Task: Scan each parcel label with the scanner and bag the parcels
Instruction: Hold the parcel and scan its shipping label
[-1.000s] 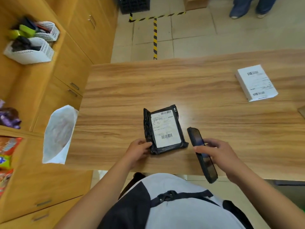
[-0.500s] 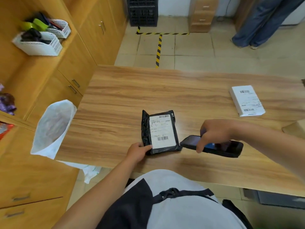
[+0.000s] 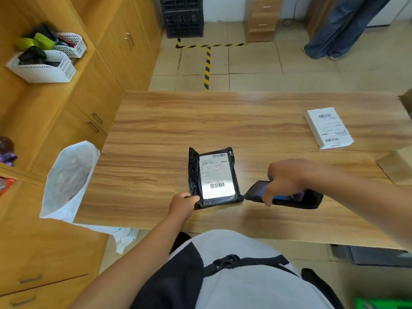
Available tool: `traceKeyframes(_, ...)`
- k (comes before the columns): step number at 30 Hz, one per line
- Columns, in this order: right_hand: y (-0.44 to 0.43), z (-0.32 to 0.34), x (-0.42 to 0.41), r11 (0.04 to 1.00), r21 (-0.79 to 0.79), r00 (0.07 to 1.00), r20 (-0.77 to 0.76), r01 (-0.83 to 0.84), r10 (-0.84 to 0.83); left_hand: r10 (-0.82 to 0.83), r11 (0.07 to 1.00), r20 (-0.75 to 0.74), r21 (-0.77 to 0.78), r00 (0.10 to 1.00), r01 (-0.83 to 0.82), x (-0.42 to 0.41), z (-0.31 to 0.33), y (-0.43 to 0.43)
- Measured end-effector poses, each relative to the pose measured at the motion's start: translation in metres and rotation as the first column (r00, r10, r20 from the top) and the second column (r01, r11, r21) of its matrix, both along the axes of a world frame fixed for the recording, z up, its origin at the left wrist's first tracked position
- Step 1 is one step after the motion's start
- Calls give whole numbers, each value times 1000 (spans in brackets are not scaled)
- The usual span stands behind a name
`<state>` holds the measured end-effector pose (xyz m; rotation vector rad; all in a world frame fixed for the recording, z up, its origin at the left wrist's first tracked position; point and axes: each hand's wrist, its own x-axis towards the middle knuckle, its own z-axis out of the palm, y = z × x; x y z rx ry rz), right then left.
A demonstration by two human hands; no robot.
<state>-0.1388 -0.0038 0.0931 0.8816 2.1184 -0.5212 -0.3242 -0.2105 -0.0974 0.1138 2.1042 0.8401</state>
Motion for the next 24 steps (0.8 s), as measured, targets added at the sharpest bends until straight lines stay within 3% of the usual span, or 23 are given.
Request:
traceKeyframes(7,-13,-11,5,979,-99,981,-51,181,-186,59,997,-19,47,998,-58,-50,5,-14)
traceKeyframes(13,-33,-9,-12,946,-224,968,-37,232,-246,-44,999,84,23,996,42,-81,10,-30)
traceKeyframes(18,-41,-14,-29,947,-220,969,-24,235,-247,-68,997,174,39,982,63,-91,9,-35)
traceKeyframes(24,-36,-13,-34,915,-241,943,2,325,-334,-179,983,107,54,978,174,-98,8,-30)
